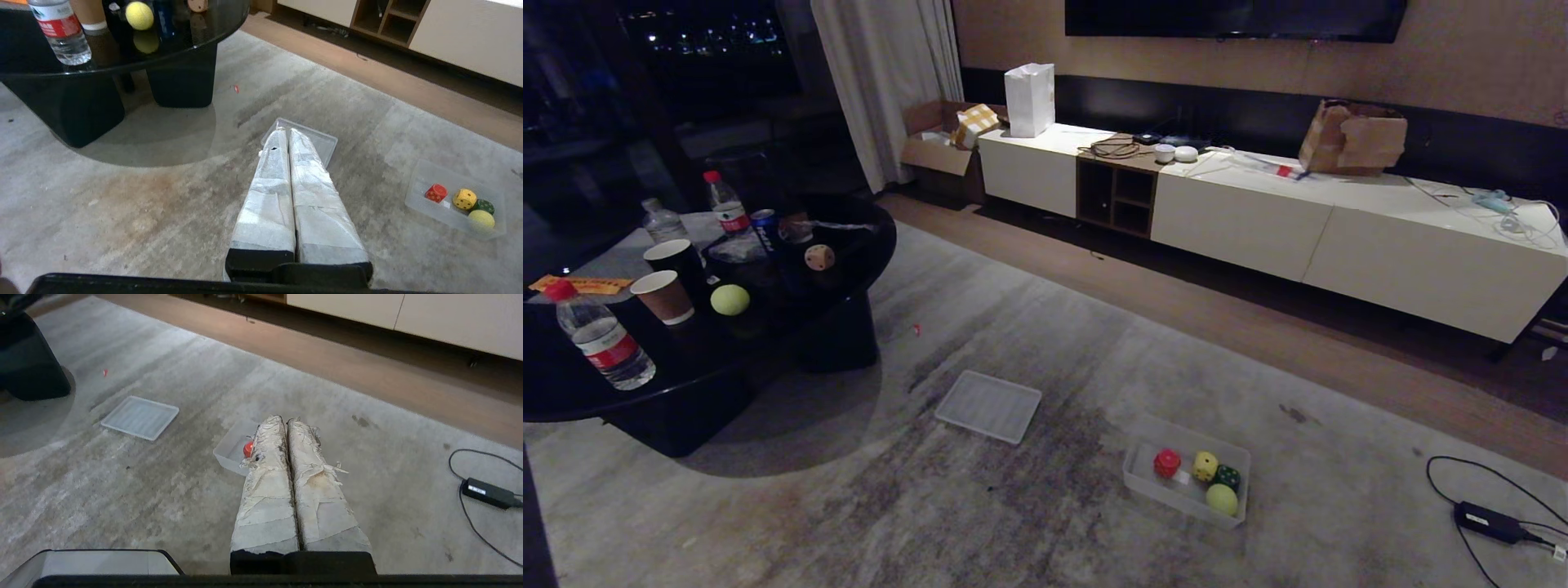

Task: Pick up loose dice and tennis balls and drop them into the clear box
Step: Pick up toys out of the box

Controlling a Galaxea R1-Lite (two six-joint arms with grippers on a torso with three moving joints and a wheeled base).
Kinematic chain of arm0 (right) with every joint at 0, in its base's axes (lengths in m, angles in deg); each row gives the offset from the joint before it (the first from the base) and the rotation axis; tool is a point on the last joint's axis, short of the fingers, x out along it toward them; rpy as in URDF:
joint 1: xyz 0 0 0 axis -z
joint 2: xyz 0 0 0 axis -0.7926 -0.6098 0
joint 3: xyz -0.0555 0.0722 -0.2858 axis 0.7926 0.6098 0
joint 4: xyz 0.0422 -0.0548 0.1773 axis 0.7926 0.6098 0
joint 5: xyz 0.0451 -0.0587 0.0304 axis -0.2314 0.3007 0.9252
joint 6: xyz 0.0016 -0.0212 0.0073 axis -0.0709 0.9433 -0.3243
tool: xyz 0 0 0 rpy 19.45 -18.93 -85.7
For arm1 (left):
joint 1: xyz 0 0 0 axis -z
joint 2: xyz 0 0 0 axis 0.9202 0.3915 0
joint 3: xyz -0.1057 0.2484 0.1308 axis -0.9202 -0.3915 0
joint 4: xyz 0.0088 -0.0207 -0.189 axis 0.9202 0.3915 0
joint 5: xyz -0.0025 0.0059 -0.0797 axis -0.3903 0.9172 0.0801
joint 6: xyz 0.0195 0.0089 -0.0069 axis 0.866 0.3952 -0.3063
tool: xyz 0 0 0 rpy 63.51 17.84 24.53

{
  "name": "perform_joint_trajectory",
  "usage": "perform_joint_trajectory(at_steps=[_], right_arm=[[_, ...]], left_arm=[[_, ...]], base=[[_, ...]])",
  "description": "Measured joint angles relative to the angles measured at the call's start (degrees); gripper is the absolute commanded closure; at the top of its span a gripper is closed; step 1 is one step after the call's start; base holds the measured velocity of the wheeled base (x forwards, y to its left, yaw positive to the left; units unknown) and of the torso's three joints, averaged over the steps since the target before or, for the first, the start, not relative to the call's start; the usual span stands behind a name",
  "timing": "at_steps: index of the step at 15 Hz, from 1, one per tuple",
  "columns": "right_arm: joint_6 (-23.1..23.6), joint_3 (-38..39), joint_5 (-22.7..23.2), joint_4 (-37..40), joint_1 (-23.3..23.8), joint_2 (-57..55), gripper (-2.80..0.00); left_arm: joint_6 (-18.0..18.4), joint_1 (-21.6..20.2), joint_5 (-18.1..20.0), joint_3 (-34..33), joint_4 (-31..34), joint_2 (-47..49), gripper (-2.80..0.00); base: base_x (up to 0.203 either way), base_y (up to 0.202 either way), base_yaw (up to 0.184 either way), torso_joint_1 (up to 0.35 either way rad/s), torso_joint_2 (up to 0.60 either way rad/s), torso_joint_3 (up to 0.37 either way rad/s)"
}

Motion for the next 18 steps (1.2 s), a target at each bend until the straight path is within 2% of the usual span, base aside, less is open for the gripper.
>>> perform_joint_trajectory(at_steps=[7, 18], right_arm=[[-0.1, 0.0, 0.1, 0.0, 0.0, 0.0, 0.0], [-0.1, 0.0, 0.1, 0.0, 0.0, 0.0, 0.0]], left_arm=[[0.2, 0.0, -0.1, 0.0, 0.1, 0.0, 0.0], [0.1, 0.0, -0.1, 0.0, 0.1, 0.0, 0.0]], base=[[0.001, -0.001, 0.023, 0.0, 0.0, 0.017], [0.001, -0.008, 0.164, 0.002, 0.0, 0.005]])
